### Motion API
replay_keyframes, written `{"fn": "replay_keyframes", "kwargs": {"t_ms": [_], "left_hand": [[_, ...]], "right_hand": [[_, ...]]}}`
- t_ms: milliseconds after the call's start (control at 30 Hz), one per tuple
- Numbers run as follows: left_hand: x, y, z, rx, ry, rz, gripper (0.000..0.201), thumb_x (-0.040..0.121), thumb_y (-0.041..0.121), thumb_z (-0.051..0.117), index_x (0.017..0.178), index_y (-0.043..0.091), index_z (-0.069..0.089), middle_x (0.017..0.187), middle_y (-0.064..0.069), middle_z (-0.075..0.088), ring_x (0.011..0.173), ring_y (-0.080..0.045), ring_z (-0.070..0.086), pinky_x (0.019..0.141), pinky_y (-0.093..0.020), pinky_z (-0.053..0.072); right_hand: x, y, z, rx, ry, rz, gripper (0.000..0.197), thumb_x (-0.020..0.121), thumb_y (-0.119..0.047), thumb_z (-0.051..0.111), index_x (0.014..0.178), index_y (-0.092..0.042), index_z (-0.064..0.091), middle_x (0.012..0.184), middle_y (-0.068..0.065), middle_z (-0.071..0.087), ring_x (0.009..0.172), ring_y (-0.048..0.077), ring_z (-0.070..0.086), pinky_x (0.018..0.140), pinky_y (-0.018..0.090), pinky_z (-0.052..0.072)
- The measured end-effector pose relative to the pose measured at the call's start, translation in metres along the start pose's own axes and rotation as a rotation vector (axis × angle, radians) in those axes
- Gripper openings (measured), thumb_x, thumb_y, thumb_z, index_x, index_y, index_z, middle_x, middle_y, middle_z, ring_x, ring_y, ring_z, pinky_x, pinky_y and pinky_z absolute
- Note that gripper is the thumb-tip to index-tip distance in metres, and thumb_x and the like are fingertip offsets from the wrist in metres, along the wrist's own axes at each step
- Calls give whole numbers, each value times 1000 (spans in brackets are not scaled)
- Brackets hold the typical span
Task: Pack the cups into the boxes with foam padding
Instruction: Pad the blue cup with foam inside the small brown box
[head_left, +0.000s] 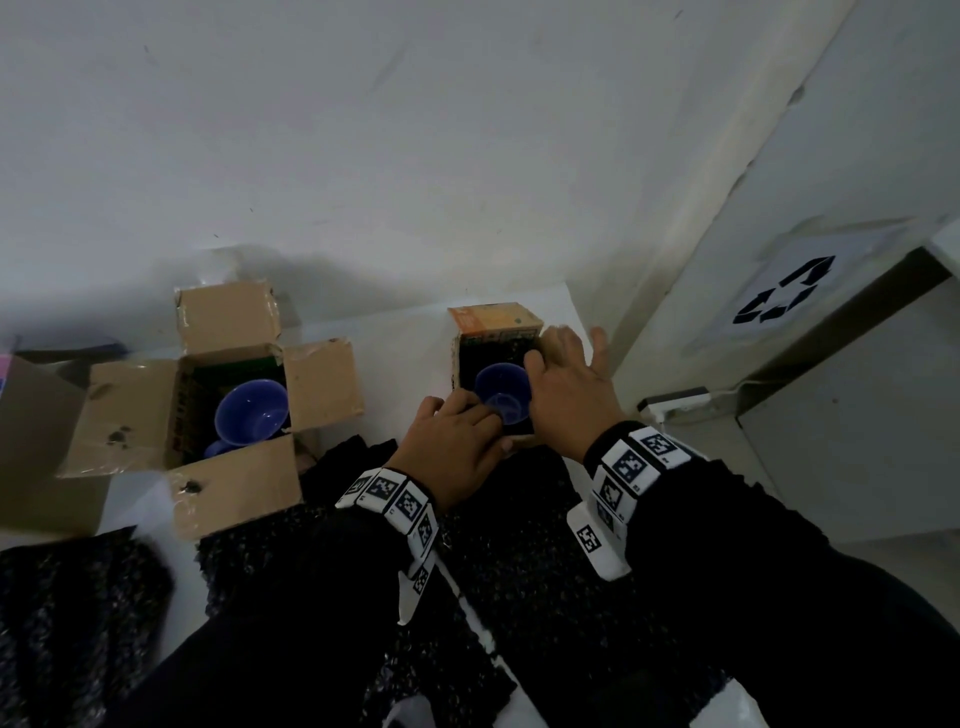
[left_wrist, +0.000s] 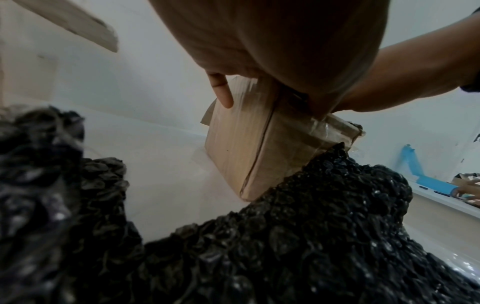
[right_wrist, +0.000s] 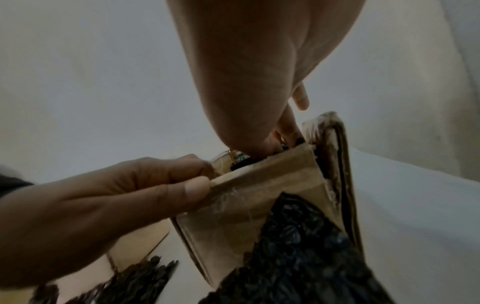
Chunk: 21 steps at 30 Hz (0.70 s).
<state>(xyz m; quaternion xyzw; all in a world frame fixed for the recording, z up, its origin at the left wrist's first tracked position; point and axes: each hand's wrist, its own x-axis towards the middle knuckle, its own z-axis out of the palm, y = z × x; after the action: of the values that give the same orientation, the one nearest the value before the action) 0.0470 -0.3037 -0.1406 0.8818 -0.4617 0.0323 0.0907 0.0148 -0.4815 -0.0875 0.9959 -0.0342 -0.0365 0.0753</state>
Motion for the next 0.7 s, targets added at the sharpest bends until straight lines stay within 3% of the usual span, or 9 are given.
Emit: {"fn": "replay_keyframes", "kwargs": {"t_ms": [67,167,300,467,567,633,700], "left_hand": [[0,0,0,-7,-2,0,41,97,50,29,99,24,61,108,10,64,110,-20,47,79,-37,34],[-1,-1,-1,-24,4,7,40,97,49,30,98,25,62,113,9,62,110,-20,47,78,-36,34],[-4,3,-2,-4,100,-18,33,95,45,40,92,24,64,115,-1,53,102,-24,46,79,-37,34],[-3,0,-5,14,97,-9,37,95,45,38,88,28,70,95,9,58,98,-21,47,82,-39,30],[-4,-3,-11,-41,89,-6,30,95,40,38,98,28,65,92,11,63,98,-20,52,85,-41,30],[-6,-5,-15,-64,111,2,23,94,38,40,99,28,59,91,11,66,98,-18,54,88,-42,32],[-6,-6,-16,-13,102,14,27,96,42,38,90,28,61,88,11,66,98,-17,56,90,-43,33]], "right_hand": [[8,4,-2,41,-29,40,26,86,-14,43,112,-18,44,134,10,46,138,34,23,111,59,-7],[24,9,-6,57,-60,54,20,87,-12,48,101,-25,56,119,3,56,125,30,37,111,60,2],[28,7,-9,-40,-1,49,16,87,-19,53,87,-28,66,107,-1,62,122,31,33,101,54,9],[14,2,0,-91,52,11,24,88,-19,45,98,-21,66,108,1,63,125,30,34,104,51,0],[11,2,7,-10,57,8,36,85,-25,46,120,-19,50,120,7,59,129,31,33,105,56,-18],[9,5,13,14,52,-12,31,90,-30,42,118,-18,48,125,8,56,134,30,28,105,58,-22],[9,11,18,26,36,-10,28,96,-40,39,110,-21,53,136,8,51,140,29,24,105,59,-22]]}}
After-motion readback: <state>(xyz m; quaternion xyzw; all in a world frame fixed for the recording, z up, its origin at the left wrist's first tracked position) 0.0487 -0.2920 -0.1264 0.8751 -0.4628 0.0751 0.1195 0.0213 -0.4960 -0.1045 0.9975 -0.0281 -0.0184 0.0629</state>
